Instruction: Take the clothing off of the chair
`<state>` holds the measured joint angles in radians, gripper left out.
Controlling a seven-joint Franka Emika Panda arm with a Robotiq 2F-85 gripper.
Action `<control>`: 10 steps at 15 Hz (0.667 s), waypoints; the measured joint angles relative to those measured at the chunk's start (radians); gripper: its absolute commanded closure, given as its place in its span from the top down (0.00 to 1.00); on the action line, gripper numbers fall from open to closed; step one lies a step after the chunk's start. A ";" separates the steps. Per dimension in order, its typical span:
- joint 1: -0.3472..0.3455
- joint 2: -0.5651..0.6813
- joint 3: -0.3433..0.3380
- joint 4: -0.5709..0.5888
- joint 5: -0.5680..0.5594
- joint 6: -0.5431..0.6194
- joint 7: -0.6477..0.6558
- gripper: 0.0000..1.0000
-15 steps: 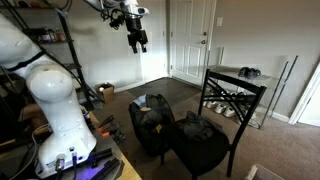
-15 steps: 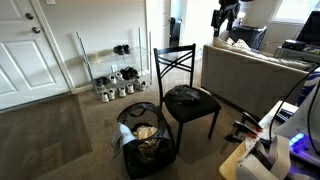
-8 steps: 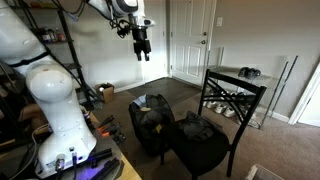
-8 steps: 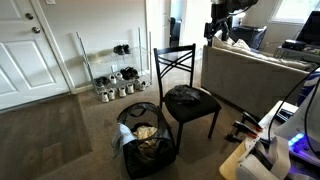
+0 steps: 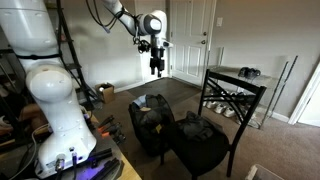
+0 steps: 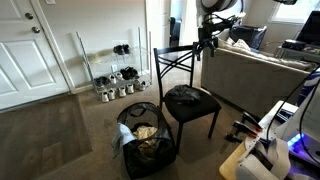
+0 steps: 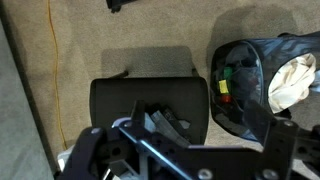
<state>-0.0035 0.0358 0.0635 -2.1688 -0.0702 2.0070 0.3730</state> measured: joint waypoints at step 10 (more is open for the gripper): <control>0.002 0.316 -0.094 0.261 0.138 0.070 0.120 1.00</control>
<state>-0.0020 0.3515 -0.0306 -1.9082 0.0675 2.0769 0.4934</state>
